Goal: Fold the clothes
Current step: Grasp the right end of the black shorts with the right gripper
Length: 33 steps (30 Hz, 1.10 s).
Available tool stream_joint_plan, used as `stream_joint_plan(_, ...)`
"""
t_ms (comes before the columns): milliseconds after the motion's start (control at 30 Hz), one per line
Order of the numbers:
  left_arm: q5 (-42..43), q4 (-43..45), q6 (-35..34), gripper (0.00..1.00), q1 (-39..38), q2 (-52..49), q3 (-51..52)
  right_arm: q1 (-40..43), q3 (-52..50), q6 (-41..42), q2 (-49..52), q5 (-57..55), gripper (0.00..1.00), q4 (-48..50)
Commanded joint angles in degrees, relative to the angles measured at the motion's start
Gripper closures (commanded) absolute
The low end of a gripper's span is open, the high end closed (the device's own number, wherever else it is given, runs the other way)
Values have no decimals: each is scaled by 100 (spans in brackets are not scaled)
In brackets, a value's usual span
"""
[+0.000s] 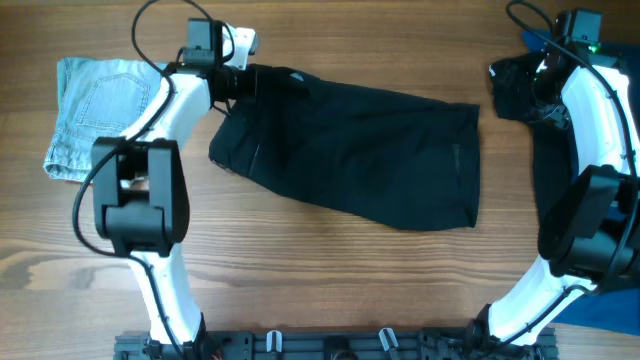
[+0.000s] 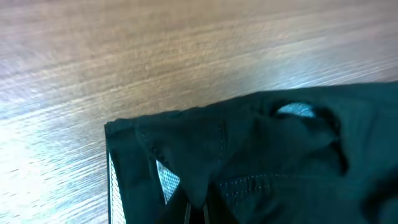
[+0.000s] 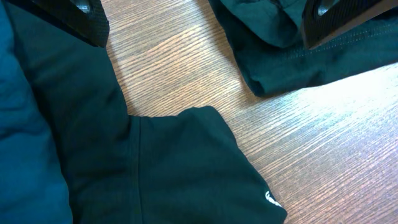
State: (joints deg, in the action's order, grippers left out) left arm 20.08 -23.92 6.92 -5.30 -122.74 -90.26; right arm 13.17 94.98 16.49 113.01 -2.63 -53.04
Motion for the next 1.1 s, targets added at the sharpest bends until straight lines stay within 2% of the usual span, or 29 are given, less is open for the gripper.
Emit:
stream_joint_plan(0,129,-179,-186,96,-11,315,-9,-9,15,20,-138,-39,0,13)
stream_joint_plan(167,308,-468,-184,94,-11,319,-9,-7,17,11,-138,90,0,455)
stream_joint_plan(300,306,-505,-181,90,-11,317,-9,-35,-22,-1388,-146,2175,1,-597)
stream_joint_plan(333,304,-505,-181,89,-9,317,-9,-57,-66,-1552,-146,2568,7,-616)
stream_joint_plan(367,304,-503,-181,87,-4,317,-9,-76,-151,-1572,-146,2813,24,-595)
stream_joint_plan(400,302,-505,-181,87,-4,317,-9,-85,-221,-1556,-146,2870,32,-592)
stream_joint_plan(533,302,-503,-181,87,-4,317,-9,-90,-1012,-1333,-146,2957,42,166)
stream_joint_plan(733,282,-505,-179,87,-4,317,-9,-90,-2149,-1303,-144,3270,42,2131)
stream_joint_plan(833,280,-507,-179,87,-4,317,-9,-90,-2358,-1145,-136,3294,41,2638)
stream_joint_plan(900,256,-505,-179,87,-4,317,-9,-98,-2387,-1143,-136,3716,42,2793)
stream_joint_plan(933,238,-505,-179,87,-4,317,-9,-111,-2387,-1143,-136,3952,45,2879)
stream_joint_plan(967,238,-505,-179,87,-4,317,-9,-120,-2387,-1141,-136,4131,57,2968)
stream_joint_plan(1033,238,-505,-181,87,-4,317,-9,-122,-2387,-1139,-136,4452,73,3060)
stream_joint_plan(1067,238,-507,-179,87,-4,317,-9,-122,-2387,-1139,-136,4509,73,3071)
